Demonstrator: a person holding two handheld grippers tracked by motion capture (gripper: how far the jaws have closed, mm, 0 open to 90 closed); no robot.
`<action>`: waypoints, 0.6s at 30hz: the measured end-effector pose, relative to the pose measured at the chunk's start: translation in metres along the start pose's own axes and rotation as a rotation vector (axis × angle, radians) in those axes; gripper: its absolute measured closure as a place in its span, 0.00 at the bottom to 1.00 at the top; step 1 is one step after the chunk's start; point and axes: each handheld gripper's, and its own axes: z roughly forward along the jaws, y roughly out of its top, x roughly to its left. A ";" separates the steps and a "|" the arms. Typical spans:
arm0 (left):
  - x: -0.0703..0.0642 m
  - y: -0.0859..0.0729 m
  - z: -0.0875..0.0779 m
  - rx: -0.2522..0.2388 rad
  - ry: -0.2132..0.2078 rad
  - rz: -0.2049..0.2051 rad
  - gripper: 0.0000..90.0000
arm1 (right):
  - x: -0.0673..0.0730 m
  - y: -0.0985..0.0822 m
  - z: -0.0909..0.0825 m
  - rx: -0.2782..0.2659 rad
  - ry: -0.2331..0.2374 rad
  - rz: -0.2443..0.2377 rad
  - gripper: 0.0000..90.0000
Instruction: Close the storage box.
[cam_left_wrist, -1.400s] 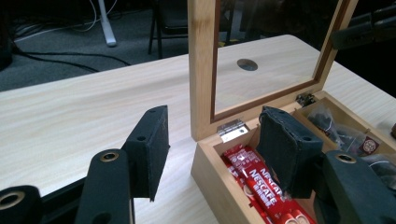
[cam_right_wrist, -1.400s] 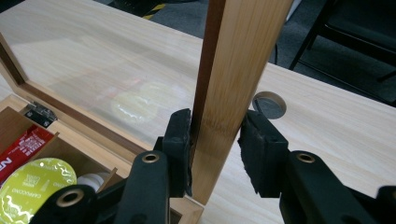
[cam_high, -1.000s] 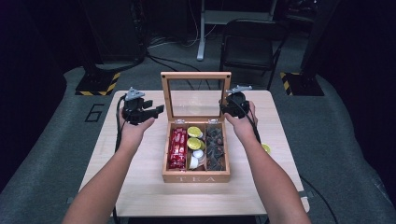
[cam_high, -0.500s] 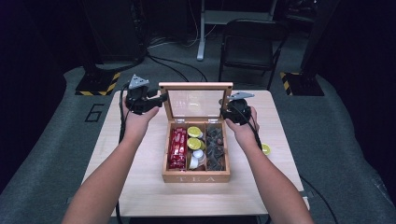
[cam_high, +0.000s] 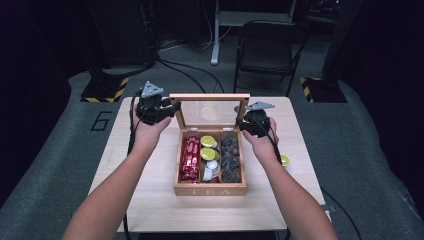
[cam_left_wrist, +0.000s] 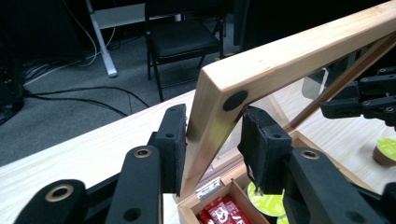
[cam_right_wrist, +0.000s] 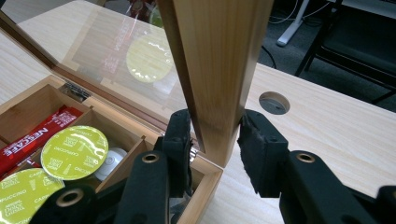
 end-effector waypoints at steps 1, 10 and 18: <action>0.000 -0.001 -0.001 -0.002 -0.004 0.000 0.69 | 0.000 -0.001 -0.001 -0.002 0.000 0.002 0.69; -0.003 -0.011 -0.008 -0.012 -0.034 0.010 0.69 | 0.003 -0.004 -0.015 -0.036 0.031 0.005 0.61; -0.008 -0.022 -0.016 -0.011 -0.051 0.013 0.68 | 0.009 -0.007 -0.038 -0.064 0.061 0.003 0.55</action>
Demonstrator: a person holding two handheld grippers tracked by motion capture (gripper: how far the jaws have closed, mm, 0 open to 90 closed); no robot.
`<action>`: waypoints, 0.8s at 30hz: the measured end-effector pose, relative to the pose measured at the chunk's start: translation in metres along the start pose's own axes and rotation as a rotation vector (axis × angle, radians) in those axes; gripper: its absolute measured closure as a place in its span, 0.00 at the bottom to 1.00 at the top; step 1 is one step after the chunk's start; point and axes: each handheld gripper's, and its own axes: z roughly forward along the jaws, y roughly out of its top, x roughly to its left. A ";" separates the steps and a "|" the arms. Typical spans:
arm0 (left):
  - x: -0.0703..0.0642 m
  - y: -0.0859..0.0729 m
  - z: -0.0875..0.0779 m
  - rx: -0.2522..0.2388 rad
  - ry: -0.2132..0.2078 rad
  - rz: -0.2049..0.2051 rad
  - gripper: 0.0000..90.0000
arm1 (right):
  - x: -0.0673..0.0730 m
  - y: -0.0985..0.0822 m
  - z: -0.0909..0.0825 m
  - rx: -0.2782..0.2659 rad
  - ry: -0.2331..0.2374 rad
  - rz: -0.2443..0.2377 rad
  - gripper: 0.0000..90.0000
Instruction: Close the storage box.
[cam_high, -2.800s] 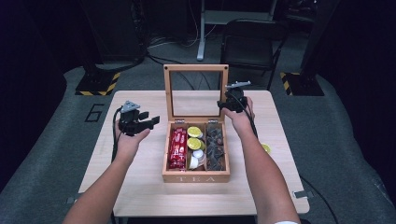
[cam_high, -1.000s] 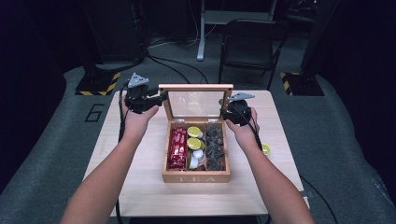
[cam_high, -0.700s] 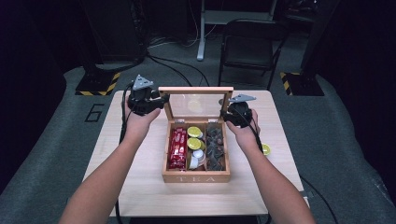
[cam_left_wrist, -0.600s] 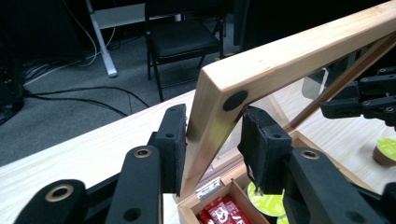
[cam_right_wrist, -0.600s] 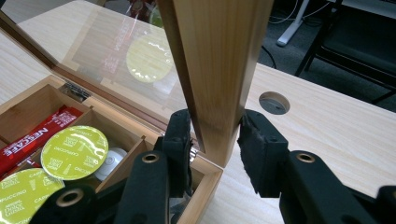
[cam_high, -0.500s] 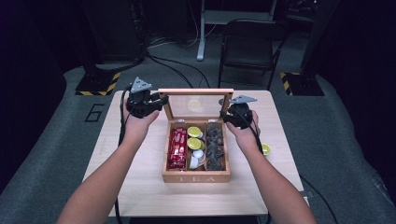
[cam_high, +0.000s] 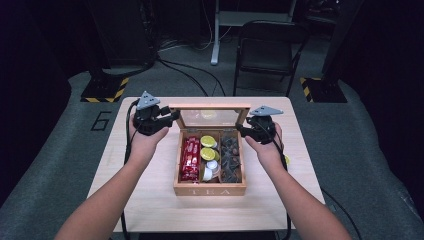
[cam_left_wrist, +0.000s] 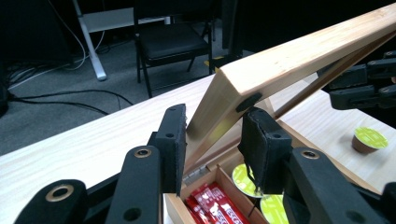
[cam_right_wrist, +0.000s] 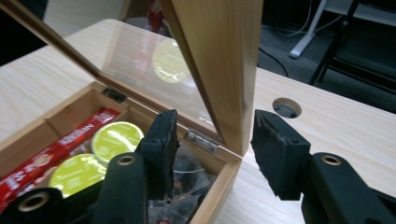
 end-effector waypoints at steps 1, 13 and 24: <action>-0.001 -0.002 -0.001 0.003 -0.005 0.006 0.67 | 0.002 0.000 -0.004 -0.010 -0.001 -0.010 0.55; -0.011 -0.022 -0.013 0.003 -0.028 0.025 0.66 | 0.017 0.003 -0.049 -0.097 0.040 -0.077 0.55; -0.020 -0.049 -0.022 0.001 -0.064 0.016 0.63 | 0.027 -0.015 -0.068 -0.083 0.085 -0.124 0.54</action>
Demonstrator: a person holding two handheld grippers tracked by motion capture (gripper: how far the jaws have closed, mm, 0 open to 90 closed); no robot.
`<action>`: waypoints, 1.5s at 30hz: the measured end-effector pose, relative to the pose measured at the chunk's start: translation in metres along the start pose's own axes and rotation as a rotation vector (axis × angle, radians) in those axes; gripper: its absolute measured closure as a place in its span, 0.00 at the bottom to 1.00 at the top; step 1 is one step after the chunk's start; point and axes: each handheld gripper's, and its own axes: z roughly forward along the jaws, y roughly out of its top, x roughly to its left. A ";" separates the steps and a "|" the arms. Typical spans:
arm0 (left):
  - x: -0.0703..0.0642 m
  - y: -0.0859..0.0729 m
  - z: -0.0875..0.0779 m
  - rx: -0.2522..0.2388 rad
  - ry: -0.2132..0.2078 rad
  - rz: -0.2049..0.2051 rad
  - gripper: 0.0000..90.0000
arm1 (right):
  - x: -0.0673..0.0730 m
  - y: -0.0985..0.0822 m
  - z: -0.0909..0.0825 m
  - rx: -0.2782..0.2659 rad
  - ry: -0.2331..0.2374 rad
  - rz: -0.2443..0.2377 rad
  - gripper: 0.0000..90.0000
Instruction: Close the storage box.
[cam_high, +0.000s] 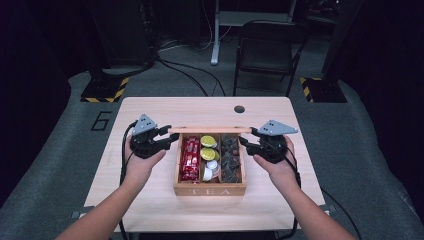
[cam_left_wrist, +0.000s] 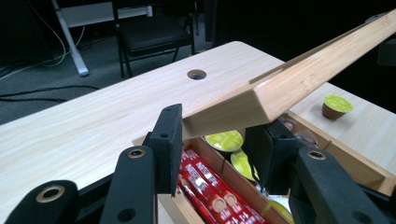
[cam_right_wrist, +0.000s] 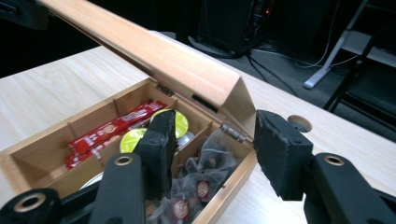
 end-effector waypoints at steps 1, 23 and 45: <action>-0.001 -0.002 -0.001 0.006 -0.002 0.008 0.63 | 0.000 -0.002 -0.001 -0.002 0.007 0.002 0.54; -0.012 -0.033 -0.006 0.016 -0.022 0.001 0.61 | 0.012 -0.024 -0.014 -0.007 0.047 0.024 0.58; -0.030 -0.062 -0.018 0.024 -0.032 0.033 0.58 | 0.028 -0.056 -0.018 -0.001 0.039 0.023 0.59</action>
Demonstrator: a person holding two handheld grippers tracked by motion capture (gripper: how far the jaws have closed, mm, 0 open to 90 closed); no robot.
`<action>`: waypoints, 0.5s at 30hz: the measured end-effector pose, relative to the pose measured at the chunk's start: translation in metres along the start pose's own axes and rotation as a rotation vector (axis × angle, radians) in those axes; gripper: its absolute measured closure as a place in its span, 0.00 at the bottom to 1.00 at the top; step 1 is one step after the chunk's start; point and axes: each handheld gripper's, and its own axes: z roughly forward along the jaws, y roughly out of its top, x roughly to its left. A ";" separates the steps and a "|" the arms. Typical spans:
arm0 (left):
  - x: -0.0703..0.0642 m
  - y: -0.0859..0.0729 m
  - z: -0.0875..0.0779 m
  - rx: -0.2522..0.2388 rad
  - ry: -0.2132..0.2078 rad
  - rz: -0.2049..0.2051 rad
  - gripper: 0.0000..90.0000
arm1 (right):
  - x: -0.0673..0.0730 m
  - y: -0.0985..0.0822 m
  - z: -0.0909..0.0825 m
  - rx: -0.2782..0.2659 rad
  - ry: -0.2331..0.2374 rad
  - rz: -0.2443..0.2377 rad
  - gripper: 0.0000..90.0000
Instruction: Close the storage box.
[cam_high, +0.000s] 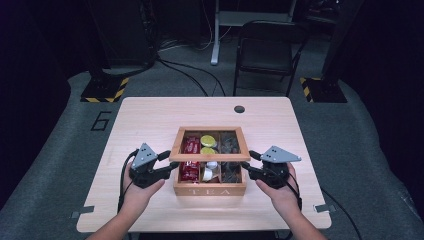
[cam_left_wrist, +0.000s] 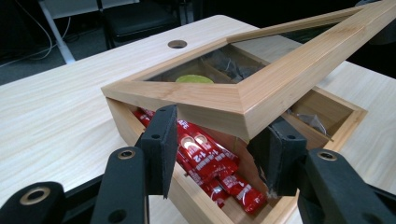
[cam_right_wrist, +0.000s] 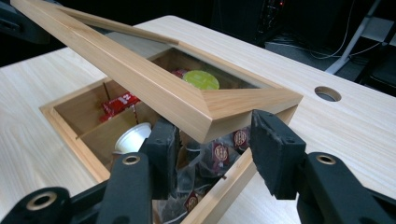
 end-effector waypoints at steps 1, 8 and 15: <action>0.000 -0.002 0.000 0.001 -0.002 0.000 0.58 | 0.001 -0.001 0.000 0.001 -0.002 -0.012 0.59; -0.003 -0.014 0.002 0.005 -0.006 0.001 0.58 | 0.007 -0.013 -0.001 0.009 -0.008 -0.034 0.59; -0.005 -0.027 0.005 0.006 -0.018 -0.014 0.57 | 0.012 -0.026 -0.001 0.007 -0.008 -0.036 0.59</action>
